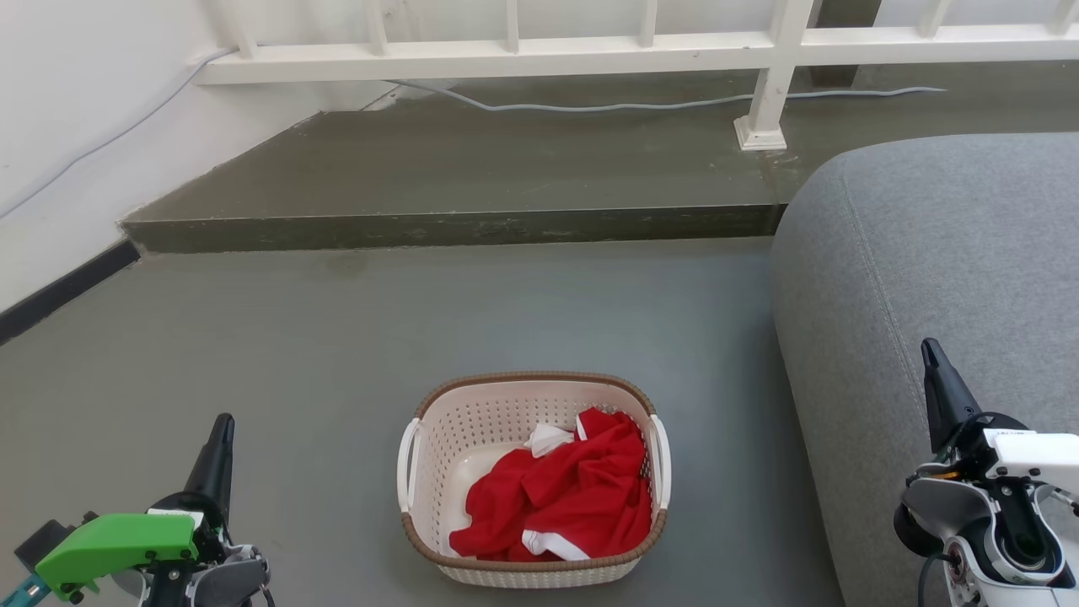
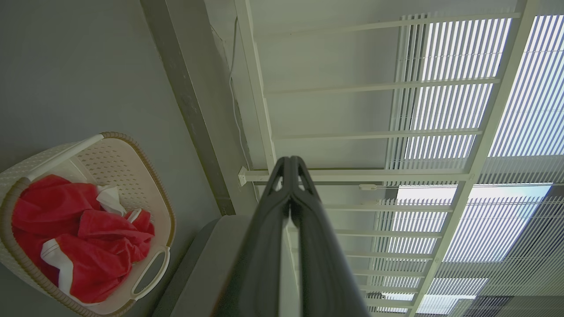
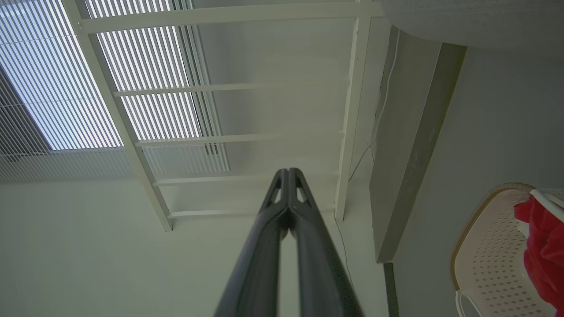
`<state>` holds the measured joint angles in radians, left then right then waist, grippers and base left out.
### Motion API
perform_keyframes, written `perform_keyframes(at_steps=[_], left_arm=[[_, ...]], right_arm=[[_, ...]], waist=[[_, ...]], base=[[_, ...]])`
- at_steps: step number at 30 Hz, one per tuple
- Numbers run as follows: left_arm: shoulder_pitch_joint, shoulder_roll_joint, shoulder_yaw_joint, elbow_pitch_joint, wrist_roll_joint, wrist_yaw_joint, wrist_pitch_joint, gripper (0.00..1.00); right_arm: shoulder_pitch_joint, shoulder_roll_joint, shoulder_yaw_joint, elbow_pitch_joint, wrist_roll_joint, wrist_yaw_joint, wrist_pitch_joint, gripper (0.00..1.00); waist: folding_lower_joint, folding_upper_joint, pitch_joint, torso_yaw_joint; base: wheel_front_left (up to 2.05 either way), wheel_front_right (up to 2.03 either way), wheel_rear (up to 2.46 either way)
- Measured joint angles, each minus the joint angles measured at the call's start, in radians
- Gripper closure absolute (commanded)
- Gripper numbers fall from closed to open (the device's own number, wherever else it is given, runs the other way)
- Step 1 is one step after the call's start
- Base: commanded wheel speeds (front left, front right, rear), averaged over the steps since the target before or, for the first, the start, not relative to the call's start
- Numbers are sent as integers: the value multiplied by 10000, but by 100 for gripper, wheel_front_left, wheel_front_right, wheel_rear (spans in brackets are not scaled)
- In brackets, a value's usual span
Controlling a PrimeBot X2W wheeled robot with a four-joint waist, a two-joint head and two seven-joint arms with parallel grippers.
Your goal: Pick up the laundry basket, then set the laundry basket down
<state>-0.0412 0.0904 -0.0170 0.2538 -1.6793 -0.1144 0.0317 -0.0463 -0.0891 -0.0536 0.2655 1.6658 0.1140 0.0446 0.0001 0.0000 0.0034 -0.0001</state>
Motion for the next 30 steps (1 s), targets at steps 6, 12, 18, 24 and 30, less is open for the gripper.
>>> perform_keyframes(at_steps=[6,12,18,24,30], left_arm=[[-2,0,12,23,0,-2,31,100],[-4,0,21,59,0,-12,33,100],[-7,0,38,86,0,-12,35,100],[-8,0,46,134,0,-13,40,100],[-10,0,52,167,0,-56,40,100]], right_arm=[[-64,0,-6,12,0,2,4,100],[-65,0,-10,31,0,2,4,100],[-68,0,-13,50,0,2,4,100],[-70,0,-19,61,0,2,6,100],[-71,0,-23,79,0,4,6,100]], waist=[[0,0,-2,0],[0,0,-3,0],[0,0,-4,0],[-1,0,-5,0],[0,0,-5,0]], base=[[0,0,0],[0,0,0],[0,0,0],[0,0,0],[0,0,0]])
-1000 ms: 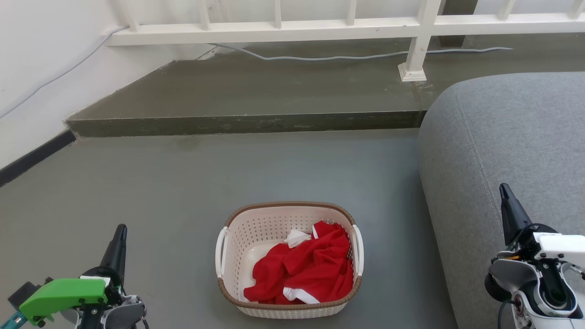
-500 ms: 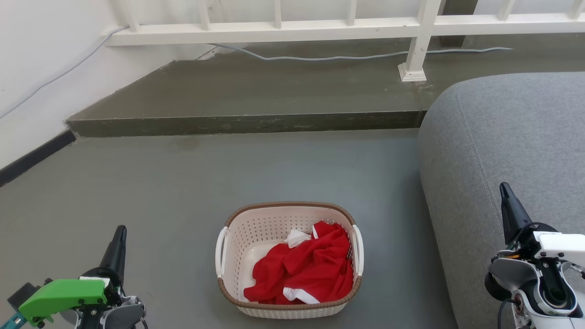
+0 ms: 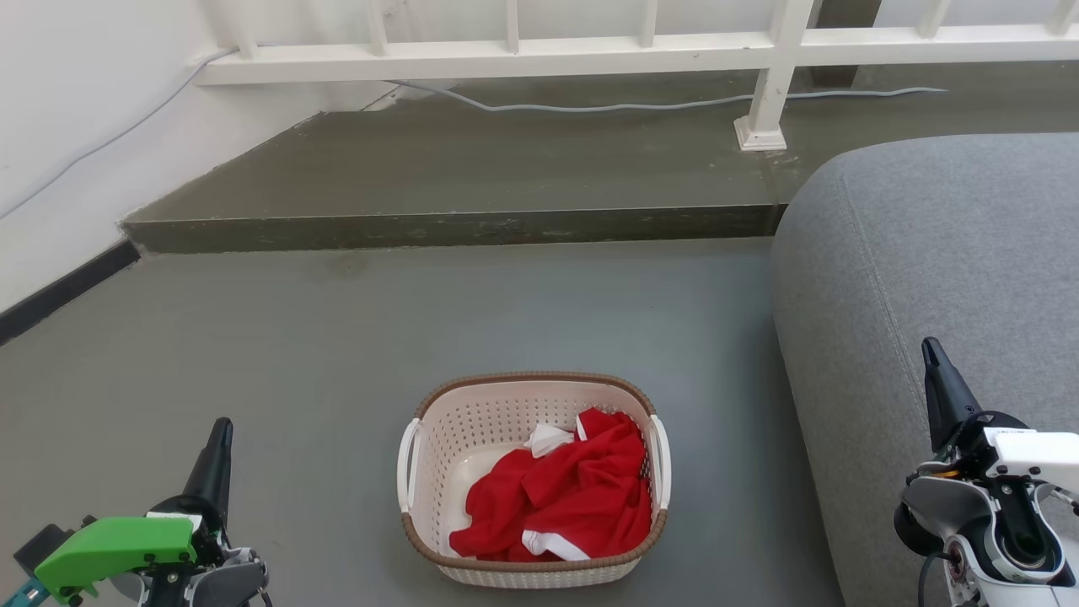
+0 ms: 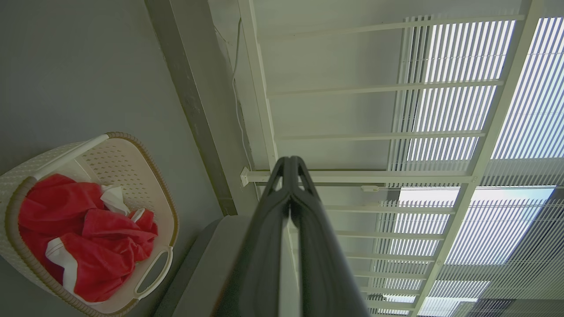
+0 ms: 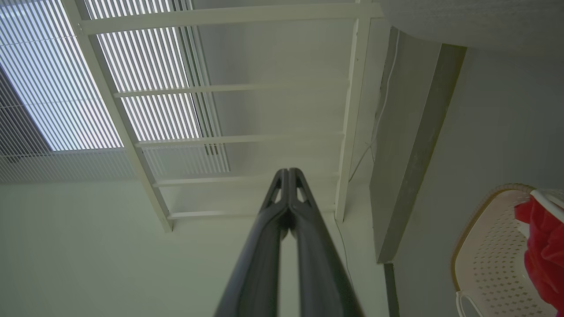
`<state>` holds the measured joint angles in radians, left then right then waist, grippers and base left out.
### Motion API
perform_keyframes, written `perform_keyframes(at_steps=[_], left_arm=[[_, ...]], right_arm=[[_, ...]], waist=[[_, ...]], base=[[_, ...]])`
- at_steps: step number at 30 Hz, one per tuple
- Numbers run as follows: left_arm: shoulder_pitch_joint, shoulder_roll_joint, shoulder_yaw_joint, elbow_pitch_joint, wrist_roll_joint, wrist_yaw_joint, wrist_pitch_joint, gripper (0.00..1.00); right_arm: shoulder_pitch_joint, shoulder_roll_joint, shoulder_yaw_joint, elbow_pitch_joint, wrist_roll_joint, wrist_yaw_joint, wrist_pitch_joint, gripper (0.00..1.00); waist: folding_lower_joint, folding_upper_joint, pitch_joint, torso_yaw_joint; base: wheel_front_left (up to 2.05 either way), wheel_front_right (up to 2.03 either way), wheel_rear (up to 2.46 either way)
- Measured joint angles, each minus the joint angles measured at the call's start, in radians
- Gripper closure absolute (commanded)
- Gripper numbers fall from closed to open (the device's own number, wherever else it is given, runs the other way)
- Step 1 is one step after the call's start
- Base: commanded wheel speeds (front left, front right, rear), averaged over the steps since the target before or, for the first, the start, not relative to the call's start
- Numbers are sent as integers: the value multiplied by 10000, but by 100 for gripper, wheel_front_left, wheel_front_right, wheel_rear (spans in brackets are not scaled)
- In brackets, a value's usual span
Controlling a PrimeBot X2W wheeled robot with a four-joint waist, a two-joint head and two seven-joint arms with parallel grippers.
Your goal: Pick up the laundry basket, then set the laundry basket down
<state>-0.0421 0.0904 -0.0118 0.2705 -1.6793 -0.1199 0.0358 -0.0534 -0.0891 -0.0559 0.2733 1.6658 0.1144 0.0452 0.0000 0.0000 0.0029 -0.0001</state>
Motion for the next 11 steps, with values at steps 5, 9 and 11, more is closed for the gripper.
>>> perform_keyframes(at_steps=[5,9,11], left_arm=[[-1,0,6,23,0,-2,0,100],[-2,-2,12,31,0,-2,0,100],[-2,-2,15,36,0,-4,2,100]], right_arm=[[-1,2,-8,15,0,0,0,100],[-2,2,-10,21,0,0,0,100],[-3,2,-12,23,0,0,0,100]], waist=[[0,0,-1,0],[0,0,-1,0],[0,0,-1,0]], base=[[0,0,0],[0,0,0],[0,0,0]])
